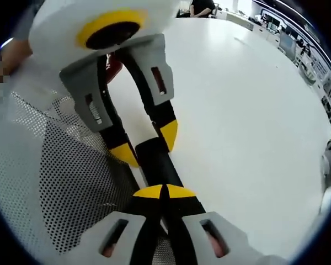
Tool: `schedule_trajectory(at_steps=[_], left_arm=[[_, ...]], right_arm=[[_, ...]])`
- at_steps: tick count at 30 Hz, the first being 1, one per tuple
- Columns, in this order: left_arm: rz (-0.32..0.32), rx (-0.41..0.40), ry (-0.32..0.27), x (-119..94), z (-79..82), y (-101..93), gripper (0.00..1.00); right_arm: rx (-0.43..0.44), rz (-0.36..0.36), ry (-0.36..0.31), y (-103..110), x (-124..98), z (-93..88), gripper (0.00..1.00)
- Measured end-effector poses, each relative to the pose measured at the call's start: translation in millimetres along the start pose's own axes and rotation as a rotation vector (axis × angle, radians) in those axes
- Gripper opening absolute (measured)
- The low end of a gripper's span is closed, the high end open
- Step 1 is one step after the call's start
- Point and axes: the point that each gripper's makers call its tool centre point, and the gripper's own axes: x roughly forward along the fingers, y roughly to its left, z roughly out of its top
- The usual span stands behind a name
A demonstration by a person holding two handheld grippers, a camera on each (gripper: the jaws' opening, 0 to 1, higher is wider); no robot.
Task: Press the specified remote control buttons in sequence, fully releasing each button before pressing the next.
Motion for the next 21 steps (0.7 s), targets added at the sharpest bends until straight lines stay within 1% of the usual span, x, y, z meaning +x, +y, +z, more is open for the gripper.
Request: schedule_trajectory(at_steps=[2, 7, 16, 18, 21], left_arm=[[0.000, 0.000, 0.000, 0.1, 0.0, 0.0, 0.25], [-0.001, -0.001, 0.003, -0.2, 0.3, -0.4, 0.25], [-0.003, -0.002, 0.003, -0.3, 0.3, -0.2, 0.25], [-0.003, -0.003, 0.004, -0.4, 0.4, -0.2, 0.25], [-0.003, -0.008, 0.005, -0.2, 0.5, 0.2, 0.25]], right_arm=[[0.027, 0.006, 0.007, 0.1, 0.0, 0.6, 0.00], [0.059, 0.011, 0.033, -0.1, 0.9, 0.8, 0.00], [0.073, 0.008, 0.068, -0.3, 2.1, 0.3, 0.00], [0.088, 0.007, 0.073, -0.6, 2.0, 0.6, 0.00], [0.067, 0.004, 0.077, 0.0, 2.1, 0.7, 0.00]])
